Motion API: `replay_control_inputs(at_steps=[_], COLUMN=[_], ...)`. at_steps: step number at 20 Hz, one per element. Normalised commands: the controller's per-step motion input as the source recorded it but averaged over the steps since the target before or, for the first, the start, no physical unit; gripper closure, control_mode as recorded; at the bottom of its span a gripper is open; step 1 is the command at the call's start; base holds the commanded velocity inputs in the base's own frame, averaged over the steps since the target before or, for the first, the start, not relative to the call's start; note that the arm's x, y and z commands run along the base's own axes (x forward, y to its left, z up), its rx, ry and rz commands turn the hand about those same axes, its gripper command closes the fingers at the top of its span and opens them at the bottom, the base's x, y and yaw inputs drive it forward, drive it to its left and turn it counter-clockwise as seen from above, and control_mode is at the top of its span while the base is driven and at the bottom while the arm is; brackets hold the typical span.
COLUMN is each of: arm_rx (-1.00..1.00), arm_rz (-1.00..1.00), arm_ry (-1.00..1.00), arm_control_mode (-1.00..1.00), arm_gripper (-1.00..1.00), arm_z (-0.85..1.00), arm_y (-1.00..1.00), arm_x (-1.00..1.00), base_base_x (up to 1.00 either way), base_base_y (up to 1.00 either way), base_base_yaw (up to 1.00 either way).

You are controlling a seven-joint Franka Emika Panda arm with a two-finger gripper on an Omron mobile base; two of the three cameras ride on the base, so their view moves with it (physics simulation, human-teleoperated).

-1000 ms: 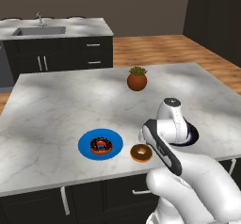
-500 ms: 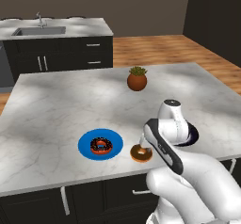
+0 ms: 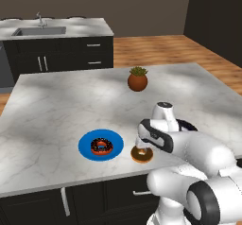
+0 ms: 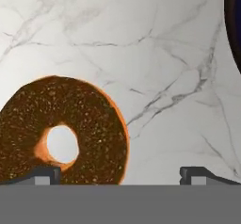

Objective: Place the pastries on the plates.

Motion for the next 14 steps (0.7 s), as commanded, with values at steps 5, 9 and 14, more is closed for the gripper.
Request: replay_control_inputs(at_steps=[5,9,14], arm_rx=[0.0,0.0,0.0], arm_rz=[0.03,0.04,0.04], arm_ry=[0.12,0.08,-0.02], arm_control_mode=[-1.0,-1.0,-1.0], arm_gripper=[-1.0,-1.0,1.0], arm_z=[-1.0,-1.0,-0.74], arm_y=[0.0,0.03,0.12], arm_x=[0.0,0.0,-0.19], base_base_x=[0.0,0.0,0.0], base_base_y=[0.0,0.0,0.0], base_base_yaw=[0.0,0.0,0.0])
